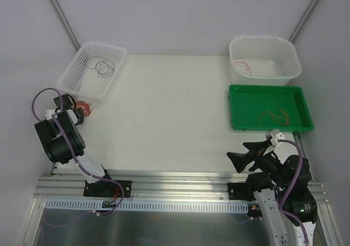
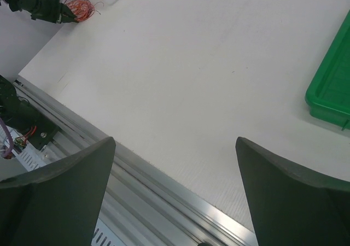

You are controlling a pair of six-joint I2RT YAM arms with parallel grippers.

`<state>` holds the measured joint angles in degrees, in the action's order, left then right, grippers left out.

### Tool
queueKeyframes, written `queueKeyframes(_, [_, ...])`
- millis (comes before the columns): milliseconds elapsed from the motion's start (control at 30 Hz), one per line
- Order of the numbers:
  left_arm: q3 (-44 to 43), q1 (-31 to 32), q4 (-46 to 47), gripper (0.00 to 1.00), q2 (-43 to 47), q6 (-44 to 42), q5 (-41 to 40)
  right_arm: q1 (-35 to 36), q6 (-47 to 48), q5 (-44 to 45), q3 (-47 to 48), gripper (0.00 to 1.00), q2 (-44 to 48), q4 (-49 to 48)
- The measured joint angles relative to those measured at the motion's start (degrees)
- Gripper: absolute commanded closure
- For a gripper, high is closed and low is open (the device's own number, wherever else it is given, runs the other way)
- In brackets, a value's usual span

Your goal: Untangle the cables

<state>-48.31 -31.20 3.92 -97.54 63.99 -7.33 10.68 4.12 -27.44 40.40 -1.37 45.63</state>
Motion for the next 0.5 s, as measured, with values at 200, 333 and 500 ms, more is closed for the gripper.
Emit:
queueKeyframes(200, [8.7, 0.0, -0.1, 1.00, 7.8, 0.3, 6.4, 0.0, -0.2, 0.0, 0.2, 0.03, 0.1, 0.6])
queueKeyframes(333, [15.4, 0.0, 0.1, 1.00, 13.6, 1.0, 12.7, 0.0, -0.6, 0.0, 1.6, 0.03, -0.4, 2.7])
queueKeyframes(500, [21.7, 3.9, -0.4, 1.00, 20.5, 0.2, 17.5, 0.0, -2.0, -0.1, 4.8, 0.03, -2.3, 5.2])
